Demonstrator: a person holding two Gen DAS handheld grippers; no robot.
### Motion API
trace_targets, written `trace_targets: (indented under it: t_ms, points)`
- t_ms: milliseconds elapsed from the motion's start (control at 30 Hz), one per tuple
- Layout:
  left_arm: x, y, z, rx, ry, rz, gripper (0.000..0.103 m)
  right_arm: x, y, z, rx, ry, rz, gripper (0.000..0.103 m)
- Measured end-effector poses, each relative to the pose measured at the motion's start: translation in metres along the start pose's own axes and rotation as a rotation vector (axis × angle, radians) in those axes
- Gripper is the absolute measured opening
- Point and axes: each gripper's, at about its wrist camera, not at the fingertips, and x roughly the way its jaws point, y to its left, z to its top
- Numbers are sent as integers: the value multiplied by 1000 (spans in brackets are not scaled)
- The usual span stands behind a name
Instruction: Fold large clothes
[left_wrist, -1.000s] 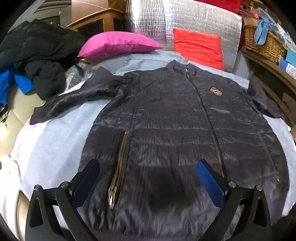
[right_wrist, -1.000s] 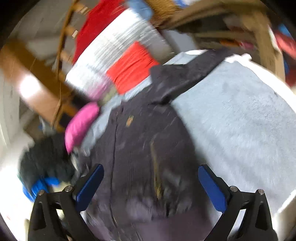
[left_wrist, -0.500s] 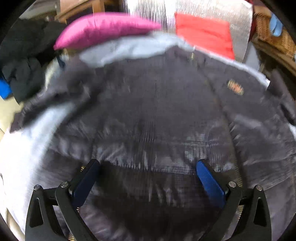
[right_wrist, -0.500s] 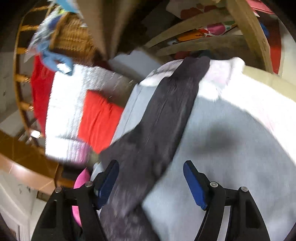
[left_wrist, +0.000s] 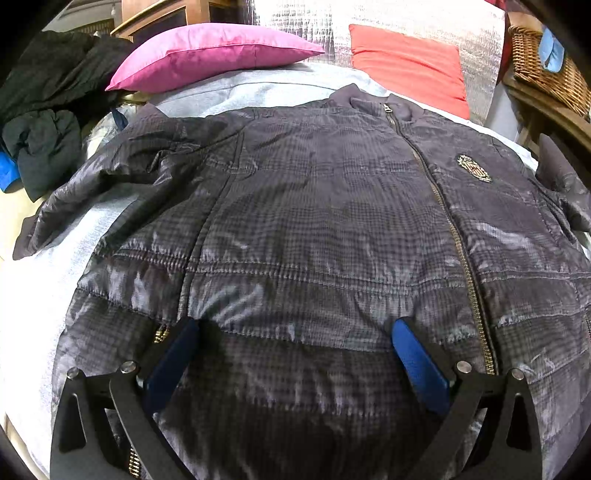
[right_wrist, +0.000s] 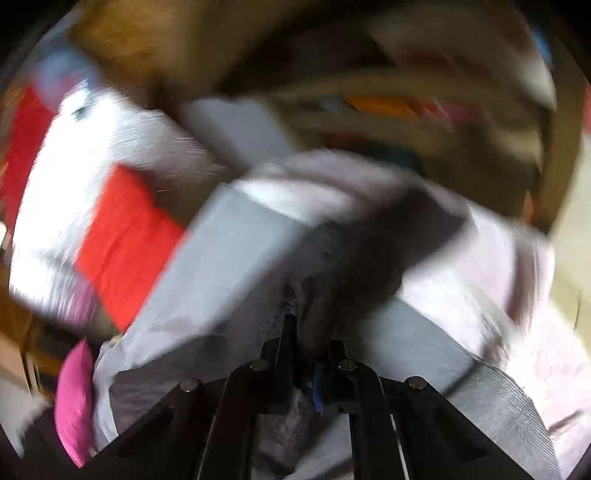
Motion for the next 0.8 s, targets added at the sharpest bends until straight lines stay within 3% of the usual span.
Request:
trace_targets:
  t_ms: [100,200,300,367,400,433,467,500,533,633,800]
  points:
    - [0,2,1,-4,-1,-5,103,-42,87,-3,-205,-86,65,8]
    - [0,1,1,-5,0,-6,103,-90,198,-39,-467,-171,178,8]
    - [-2,2,1,-8,0,-10,103,-120,295,-118,-730,-200,270,8]
    - [-3,2,1,-9,1,-11,103,-113,332,-174,-855,-131,313,12]
    - [-3,3,1,-9,1,-12,103,-103,340,-192,-885,-88,323,18]
    - [-3,3,2,-10,1,-13,103,-82,351,-226,-926,17,330,48]
    - [-3,3,1,-11,1,-15,103,-68,350,-240,-928,69,333,93]
    - [-3,3,1,-11,0,-16,103,-49,348,-260,-918,137,331,100]
    - [-3,4,1,-12,0,-16,103,-30,343,-281,-915,202,319,99]
    - [-3,5,1,-12,0,-16,103,-9,315,-296,-828,288,324,99]
    - [-4,4,1,-13,-1,-16,103,-24,245,-267,-588,267,376,99]
